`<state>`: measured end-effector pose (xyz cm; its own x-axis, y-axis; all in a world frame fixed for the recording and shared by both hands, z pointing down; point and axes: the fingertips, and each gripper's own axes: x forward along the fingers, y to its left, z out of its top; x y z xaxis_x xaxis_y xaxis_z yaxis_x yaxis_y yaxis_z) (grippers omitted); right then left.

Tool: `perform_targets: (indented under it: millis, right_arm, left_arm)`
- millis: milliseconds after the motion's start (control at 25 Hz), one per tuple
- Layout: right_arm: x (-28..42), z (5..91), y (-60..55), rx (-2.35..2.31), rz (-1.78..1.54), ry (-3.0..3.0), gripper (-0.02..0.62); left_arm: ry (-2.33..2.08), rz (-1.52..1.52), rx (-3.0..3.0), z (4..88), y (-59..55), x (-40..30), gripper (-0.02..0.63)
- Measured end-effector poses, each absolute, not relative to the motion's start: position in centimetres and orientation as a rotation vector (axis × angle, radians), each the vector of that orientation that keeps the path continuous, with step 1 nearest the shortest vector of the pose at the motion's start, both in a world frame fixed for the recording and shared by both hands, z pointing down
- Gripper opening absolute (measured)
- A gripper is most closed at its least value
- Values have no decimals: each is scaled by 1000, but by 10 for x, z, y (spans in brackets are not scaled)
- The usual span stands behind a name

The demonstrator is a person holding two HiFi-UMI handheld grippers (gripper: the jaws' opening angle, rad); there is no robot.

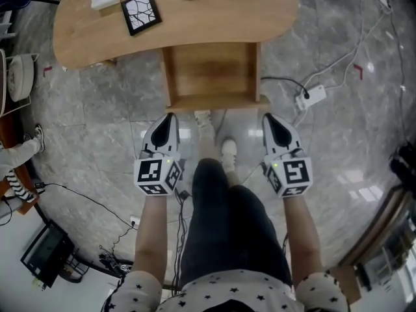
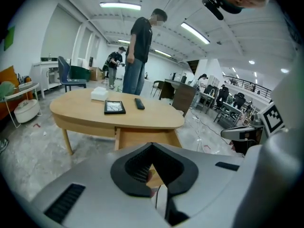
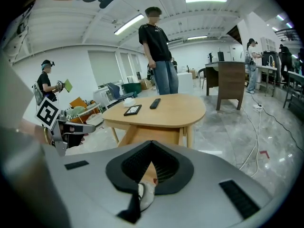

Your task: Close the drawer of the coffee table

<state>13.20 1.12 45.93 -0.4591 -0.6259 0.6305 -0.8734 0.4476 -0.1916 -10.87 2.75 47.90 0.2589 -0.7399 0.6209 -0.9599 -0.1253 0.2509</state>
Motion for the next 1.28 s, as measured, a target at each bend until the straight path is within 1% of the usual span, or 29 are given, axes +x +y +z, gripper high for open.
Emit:
perform_targets:
  millis: [480, 520, 640, 840, 1040, 1280]
  right_arm:
    - [147, 546, 16, 1236, 727, -2114, 8]
    - [148, 552, 16, 1233, 731, -2107, 8]
    - [152, 571, 18, 1225, 734, -2082, 8]
    - [162, 599, 21, 1227, 730, -2019, 15]
    - [168, 625, 24, 1222, 758, -1977, 68]
    - [174, 649, 28, 1153, 701, -1928, 133]
  left_arm:
    - [-1564, 545, 1784, 571, 47, -138, 11]
    - [-1567, 558, 1773, 578, 50, -141, 19]
    - [-1555, 618, 1755, 601, 59, -148, 76]
    - [-1532, 694, 1718, 635, 69, -160, 125]
    - [-1516, 739, 1692, 656, 75, -169, 173]
    - [-1474, 788, 1687, 677, 80, -169, 203]
